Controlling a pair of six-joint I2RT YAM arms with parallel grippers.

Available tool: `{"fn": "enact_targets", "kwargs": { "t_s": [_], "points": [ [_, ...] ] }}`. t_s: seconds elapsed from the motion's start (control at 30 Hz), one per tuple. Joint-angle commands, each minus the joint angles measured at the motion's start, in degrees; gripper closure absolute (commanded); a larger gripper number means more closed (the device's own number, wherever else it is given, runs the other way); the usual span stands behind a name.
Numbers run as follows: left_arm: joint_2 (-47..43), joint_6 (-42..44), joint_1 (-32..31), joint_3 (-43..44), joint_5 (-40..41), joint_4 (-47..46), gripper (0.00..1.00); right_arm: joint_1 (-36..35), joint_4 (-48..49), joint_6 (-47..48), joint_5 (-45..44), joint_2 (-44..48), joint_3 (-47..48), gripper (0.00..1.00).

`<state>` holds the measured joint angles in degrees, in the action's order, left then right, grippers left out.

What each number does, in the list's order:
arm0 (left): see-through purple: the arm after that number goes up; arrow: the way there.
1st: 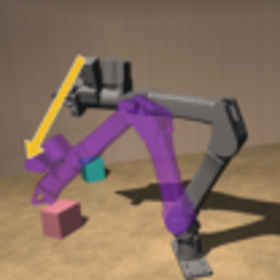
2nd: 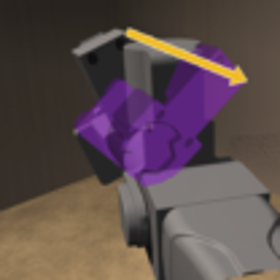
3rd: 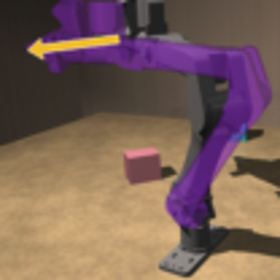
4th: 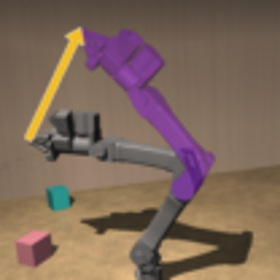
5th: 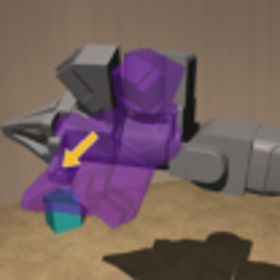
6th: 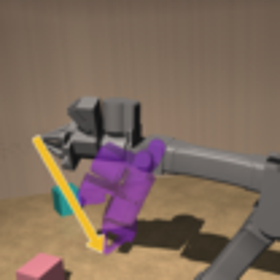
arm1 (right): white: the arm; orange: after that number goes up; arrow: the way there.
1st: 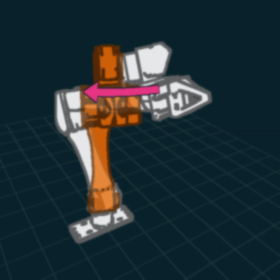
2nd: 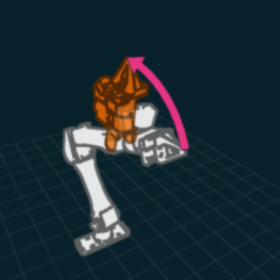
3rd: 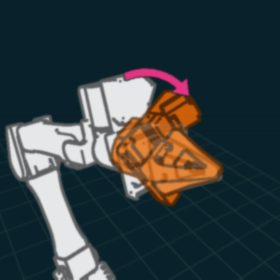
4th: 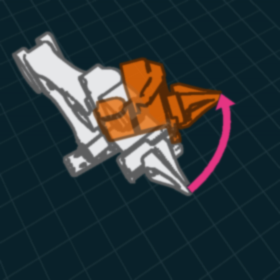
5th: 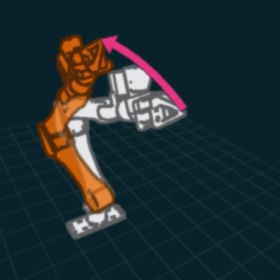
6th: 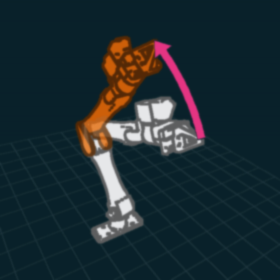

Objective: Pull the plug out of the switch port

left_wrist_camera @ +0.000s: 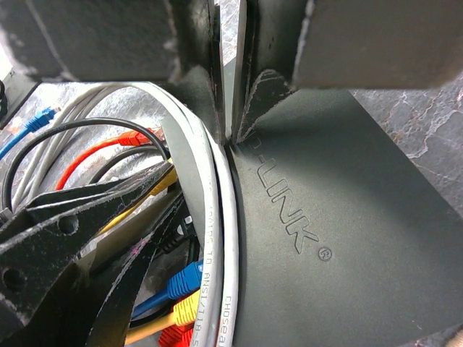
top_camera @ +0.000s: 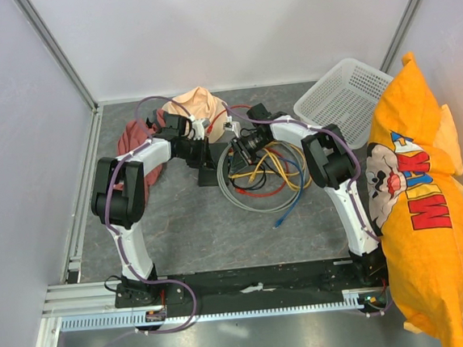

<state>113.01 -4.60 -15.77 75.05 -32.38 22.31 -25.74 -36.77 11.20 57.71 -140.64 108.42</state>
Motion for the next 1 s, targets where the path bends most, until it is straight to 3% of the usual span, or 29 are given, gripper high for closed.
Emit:
{"fn": "enact_targets", "kwargs": {
  "t_s": [0.0, 0.47, 0.57, 0.77, 0.97],
  "points": [
    [4.0, 3.3, -0.8, -0.9, 6.0, 2.6, 0.84, -1.9, -3.9, 5.8, -7.4, -2.3, 0.2, 0.69],
    [4.2, 3.5, -1.2, -0.6, 6.7, 2.6, 0.84, -3.3, -6.1, 7.8, -8.0, -2.7, 1.7, 0.65],
    [4.3, 3.5, -1.2, -0.5, 6.5, 2.6, 0.84, -3.8, -6.2, 7.8, -8.5, -3.1, 2.1, 0.69],
    [4.5, 3.5, -1.2, -0.3, 6.5, 2.5, 0.84, -2.7, -6.1, 6.7, -8.2, -3.9, 2.8, 0.89],
    [4.8, 3.6, -1.3, -0.1, 6.5, 2.7, 0.84, -2.0, -9.9, 10.2, -10.2, -3.5, 1.7, 0.94]
  ]
}}
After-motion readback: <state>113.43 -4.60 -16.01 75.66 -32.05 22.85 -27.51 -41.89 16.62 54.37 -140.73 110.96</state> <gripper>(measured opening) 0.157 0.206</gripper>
